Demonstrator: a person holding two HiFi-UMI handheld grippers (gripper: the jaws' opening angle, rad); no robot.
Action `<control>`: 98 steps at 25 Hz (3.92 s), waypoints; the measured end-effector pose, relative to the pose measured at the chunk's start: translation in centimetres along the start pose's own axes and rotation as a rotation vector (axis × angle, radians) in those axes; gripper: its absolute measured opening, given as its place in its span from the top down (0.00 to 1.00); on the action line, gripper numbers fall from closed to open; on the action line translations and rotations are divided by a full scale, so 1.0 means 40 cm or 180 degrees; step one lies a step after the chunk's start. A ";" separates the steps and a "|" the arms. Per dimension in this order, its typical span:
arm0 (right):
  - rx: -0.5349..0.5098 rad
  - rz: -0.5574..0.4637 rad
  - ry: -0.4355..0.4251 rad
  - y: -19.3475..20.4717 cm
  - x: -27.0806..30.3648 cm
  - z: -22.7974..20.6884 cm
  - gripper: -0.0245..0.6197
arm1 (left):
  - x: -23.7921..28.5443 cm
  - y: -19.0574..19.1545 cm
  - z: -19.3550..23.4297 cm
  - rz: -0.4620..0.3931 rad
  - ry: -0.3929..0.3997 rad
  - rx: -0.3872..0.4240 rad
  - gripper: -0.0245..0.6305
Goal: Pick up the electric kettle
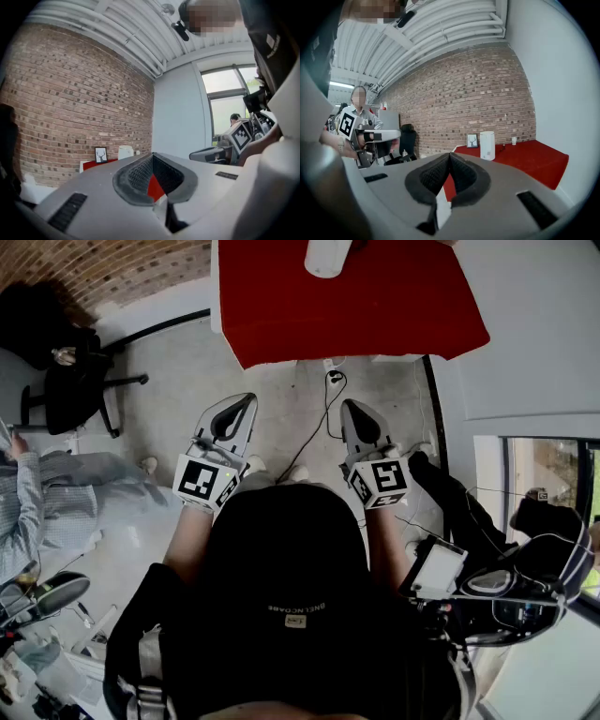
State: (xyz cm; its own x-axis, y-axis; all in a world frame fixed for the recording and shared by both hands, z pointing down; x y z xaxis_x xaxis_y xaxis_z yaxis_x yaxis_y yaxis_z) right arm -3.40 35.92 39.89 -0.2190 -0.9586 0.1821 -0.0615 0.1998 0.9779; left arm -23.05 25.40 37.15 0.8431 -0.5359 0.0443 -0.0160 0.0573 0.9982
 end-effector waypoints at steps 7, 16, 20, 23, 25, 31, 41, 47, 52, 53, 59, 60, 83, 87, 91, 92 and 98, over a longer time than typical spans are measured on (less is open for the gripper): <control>0.0014 -0.0018 -0.0038 -0.026 0.034 0.015 0.95 | 0.000 -0.010 0.020 0.0006 0.0055 -0.0013 0.95; -0.0020 -0.0009 -0.0103 -0.028 0.094 0.035 0.95 | 0.002 0.004 0.054 -0.0027 0.0085 0.0120 0.95; -0.0057 -0.0025 -0.0117 -0.038 0.135 0.055 0.95 | 0.004 0.004 0.092 -0.0046 0.0098 0.0131 0.95; -0.0079 -0.0020 -0.0137 -0.046 0.163 0.066 0.95 | 0.007 0.004 0.119 -0.0041 0.0078 0.0141 0.95; -0.0092 -0.0011 -0.0146 -0.050 0.179 0.072 0.95 | 0.010 0.008 0.133 -0.0001 0.0066 0.0183 0.95; -0.0050 -0.0082 -0.0065 -0.038 0.179 0.146 0.95 | -0.059 0.026 0.152 0.0006 0.0153 0.0222 0.95; 0.0037 -0.0026 -0.0018 -0.034 0.232 0.131 0.95 | -0.042 0.044 0.207 0.0116 0.0153 0.0285 0.95; 0.0057 0.0013 -0.0032 -0.024 0.246 0.105 0.95 | -0.025 0.053 0.213 0.0119 0.0126 0.0293 0.95; 0.0022 -0.0016 -0.0029 -0.015 0.256 0.084 0.95 | -0.014 0.076 0.226 0.0117 0.0075 0.0284 0.95; 0.0019 -0.0028 -0.0023 -0.015 0.260 0.074 0.95 | -0.008 0.077 0.230 0.0108 0.0058 0.0284 0.95; 0.0042 -0.0029 -0.0053 -0.026 0.306 -0.016 0.95 | 0.078 0.065 0.255 0.0085 -0.0033 0.0372 0.95; 0.0059 -0.0021 -0.0059 -0.028 0.317 -0.033 0.95 | 0.094 0.063 0.259 0.0094 -0.0049 0.0366 0.95; 0.0372 0.0087 -0.0384 -0.022 0.630 -0.308 0.95 | 0.391 0.083 0.407 0.0322 -0.0433 0.0345 0.95; 0.0413 0.0088 -0.0455 -0.037 0.687 -0.356 0.95 | 0.448 0.070 0.431 0.0346 -0.0507 0.0355 0.95; 0.0427 0.0129 -0.0569 -0.052 0.737 -0.402 0.95 | 0.508 0.061 0.454 0.0379 -0.0599 0.0337 0.95; 0.0429 0.0137 -0.0594 -0.056 0.748 -0.413 0.95 | 0.523 0.058 0.457 0.0387 -0.0617 0.0333 0.95; 0.0430 0.0194 -0.0743 -0.077 0.797 -0.484 0.95 | 0.616 0.048 0.456 0.0443 -0.0679 0.0328 0.95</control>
State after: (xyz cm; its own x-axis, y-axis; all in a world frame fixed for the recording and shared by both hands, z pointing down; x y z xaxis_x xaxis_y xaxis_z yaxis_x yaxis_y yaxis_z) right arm 8.64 0.81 44.67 -0.4437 -0.8744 0.1963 -0.1671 0.2959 0.9405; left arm -12.11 -3.06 40.89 0.6969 -0.6948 0.1778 -0.1877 0.0626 0.9802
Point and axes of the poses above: the fingertips, and each gripper's own axes: x forward along the fingers, z to its left, y out of its underside, the point moved 5 cm from there along -x, backward along the fingers, and after that the axes turned 11 degrees about -y, right-handed, at the moved point
